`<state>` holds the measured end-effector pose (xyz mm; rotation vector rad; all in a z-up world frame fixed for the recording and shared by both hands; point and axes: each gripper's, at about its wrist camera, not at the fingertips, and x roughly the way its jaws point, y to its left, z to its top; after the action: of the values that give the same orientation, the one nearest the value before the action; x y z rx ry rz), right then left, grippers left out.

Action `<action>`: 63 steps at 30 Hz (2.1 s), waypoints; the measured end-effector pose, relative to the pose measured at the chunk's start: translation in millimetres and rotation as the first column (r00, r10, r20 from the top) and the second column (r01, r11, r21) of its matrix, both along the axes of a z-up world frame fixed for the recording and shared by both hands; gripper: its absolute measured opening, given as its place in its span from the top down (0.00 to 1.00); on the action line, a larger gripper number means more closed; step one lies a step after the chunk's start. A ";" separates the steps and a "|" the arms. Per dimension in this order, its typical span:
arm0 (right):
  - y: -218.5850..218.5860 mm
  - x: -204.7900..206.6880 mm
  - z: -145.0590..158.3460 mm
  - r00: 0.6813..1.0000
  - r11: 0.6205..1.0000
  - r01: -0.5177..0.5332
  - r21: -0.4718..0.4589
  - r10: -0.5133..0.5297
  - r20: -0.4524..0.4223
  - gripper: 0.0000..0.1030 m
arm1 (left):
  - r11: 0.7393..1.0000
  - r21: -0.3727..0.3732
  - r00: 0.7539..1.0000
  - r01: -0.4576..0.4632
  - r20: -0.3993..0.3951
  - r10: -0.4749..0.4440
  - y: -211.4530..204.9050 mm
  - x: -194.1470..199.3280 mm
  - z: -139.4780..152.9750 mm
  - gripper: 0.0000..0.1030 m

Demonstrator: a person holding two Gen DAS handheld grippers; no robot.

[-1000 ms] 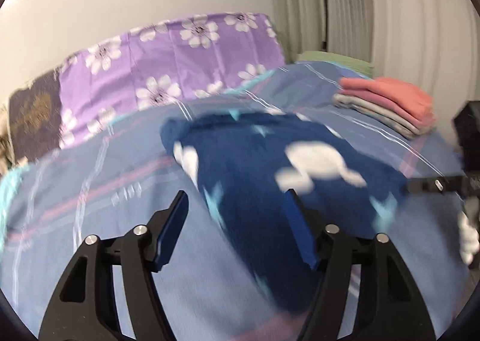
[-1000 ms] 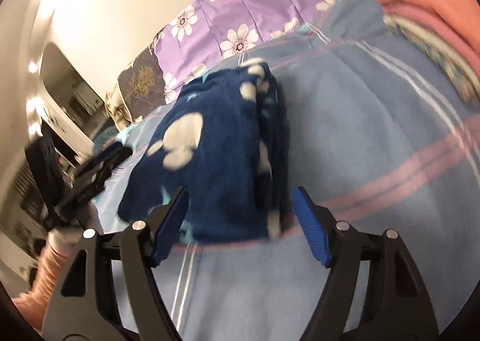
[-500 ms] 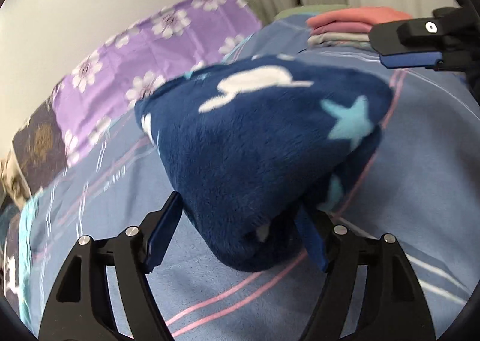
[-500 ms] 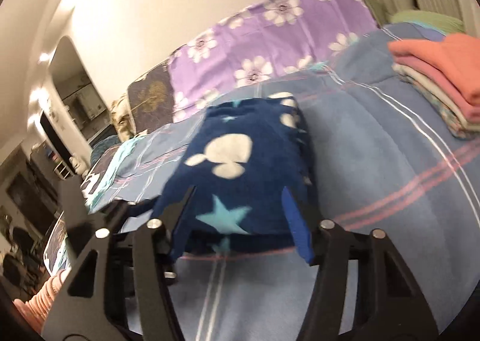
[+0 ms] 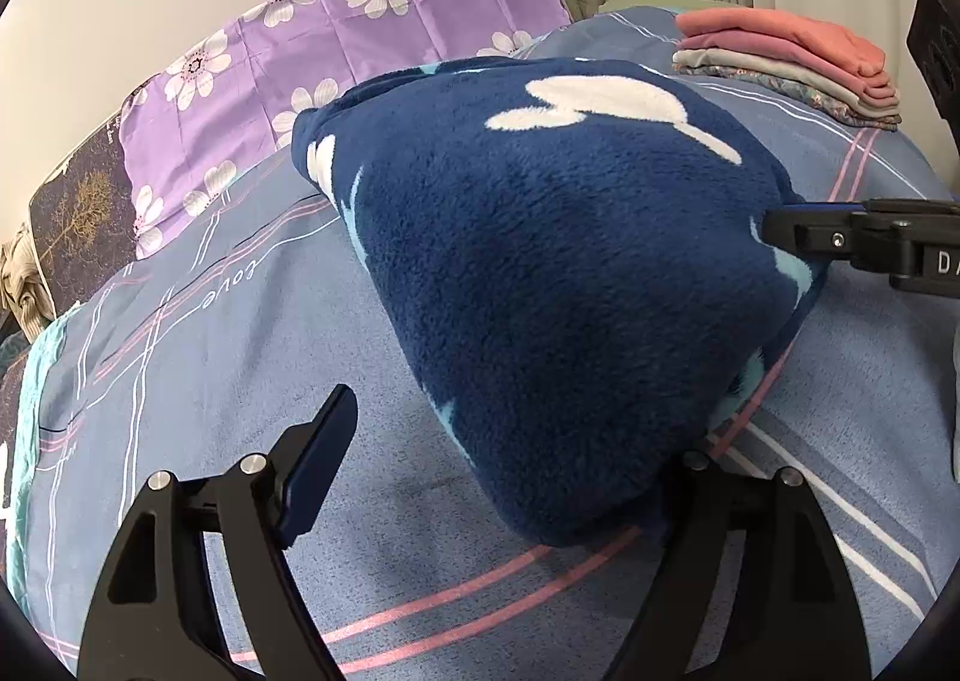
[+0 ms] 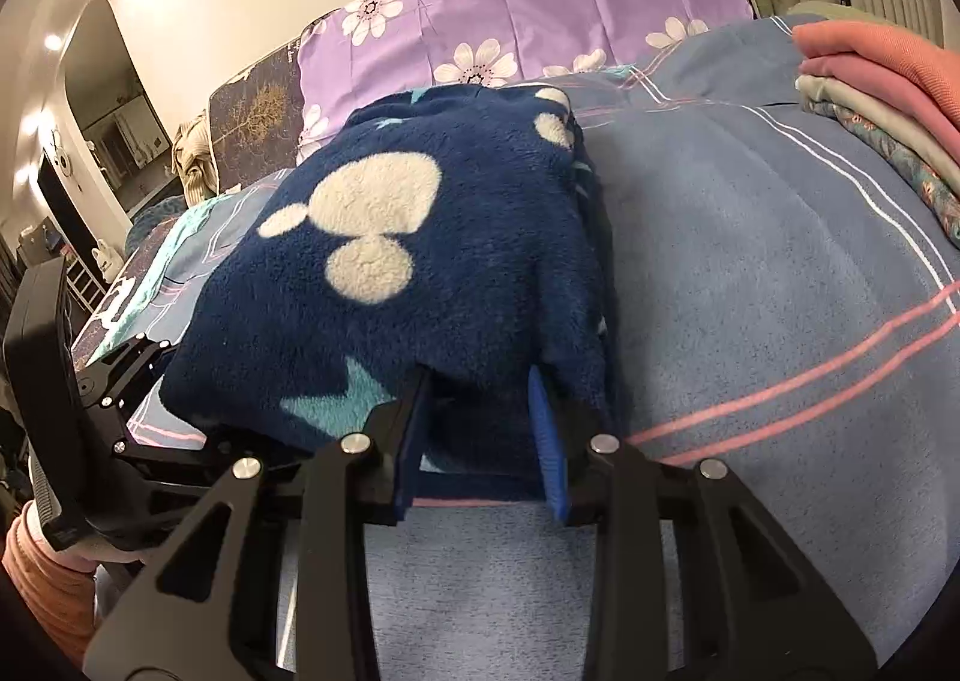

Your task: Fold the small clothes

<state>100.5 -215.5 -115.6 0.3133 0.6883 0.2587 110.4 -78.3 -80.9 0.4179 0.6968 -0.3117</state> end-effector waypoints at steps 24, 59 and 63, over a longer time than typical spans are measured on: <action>-8.2 -2.1 0.3 1.000 1.000 -0.014 -0.003 0.014 0.000 0.68 | 0.995 -0.006 0.995 0.095 0.000 -0.095 14.9 -33.2 13.1 0.45; -44.1 -17.3 -14.6 0.997 0.966 -0.023 0.257 0.042 -0.069 0.66 | 0.973 0.230 0.990 0.036 0.128 -0.066 -15.6 -11.4 0.4 0.36; -63.0 -22.5 -13.7 0.993 0.877 -0.083 0.473 0.114 -0.037 0.45 | 0.976 0.216 0.992 0.036 0.112 -0.061 -16.1 -7.5 1.1 0.36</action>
<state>78.0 -278.5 -129.3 0.7574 0.7002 0.5182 103.0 -94.4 -79.8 0.6537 0.6061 -0.2567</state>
